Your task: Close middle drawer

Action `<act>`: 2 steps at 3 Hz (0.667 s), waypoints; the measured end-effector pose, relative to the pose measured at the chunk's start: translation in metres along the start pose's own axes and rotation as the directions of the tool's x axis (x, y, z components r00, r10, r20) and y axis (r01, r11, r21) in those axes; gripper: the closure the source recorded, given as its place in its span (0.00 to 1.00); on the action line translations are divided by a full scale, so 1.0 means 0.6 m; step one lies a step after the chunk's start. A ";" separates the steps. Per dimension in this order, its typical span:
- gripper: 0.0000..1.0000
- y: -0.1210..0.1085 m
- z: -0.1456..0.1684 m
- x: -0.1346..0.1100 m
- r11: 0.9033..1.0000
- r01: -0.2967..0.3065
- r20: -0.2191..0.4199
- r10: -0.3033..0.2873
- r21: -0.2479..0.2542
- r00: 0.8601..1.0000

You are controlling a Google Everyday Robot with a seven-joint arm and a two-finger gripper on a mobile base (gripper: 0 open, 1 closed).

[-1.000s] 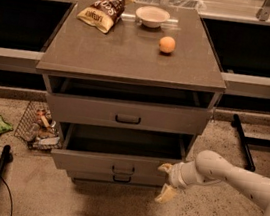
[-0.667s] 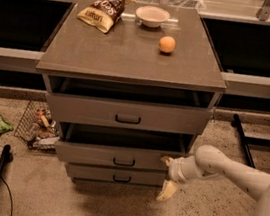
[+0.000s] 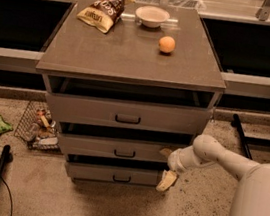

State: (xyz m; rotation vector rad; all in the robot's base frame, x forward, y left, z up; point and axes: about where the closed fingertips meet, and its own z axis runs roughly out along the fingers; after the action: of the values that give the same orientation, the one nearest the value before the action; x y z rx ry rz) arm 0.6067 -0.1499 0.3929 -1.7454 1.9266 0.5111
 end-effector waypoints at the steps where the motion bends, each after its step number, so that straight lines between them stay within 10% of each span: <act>1: 0.00 0.002 -0.002 0.000 1.000 0.002 0.001 -0.002 0.001 1.000; 2: 0.00 0.056 -0.018 -0.012 0.999 0.038 0.040 -0.037 -0.012 0.998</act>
Offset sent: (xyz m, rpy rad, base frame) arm -0.0967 0.0068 0.0372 0.1056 -0.0506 0.1123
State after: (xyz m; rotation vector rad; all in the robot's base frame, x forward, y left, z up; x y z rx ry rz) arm 0.5729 -0.1465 0.4043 -1.7627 1.8633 0.5419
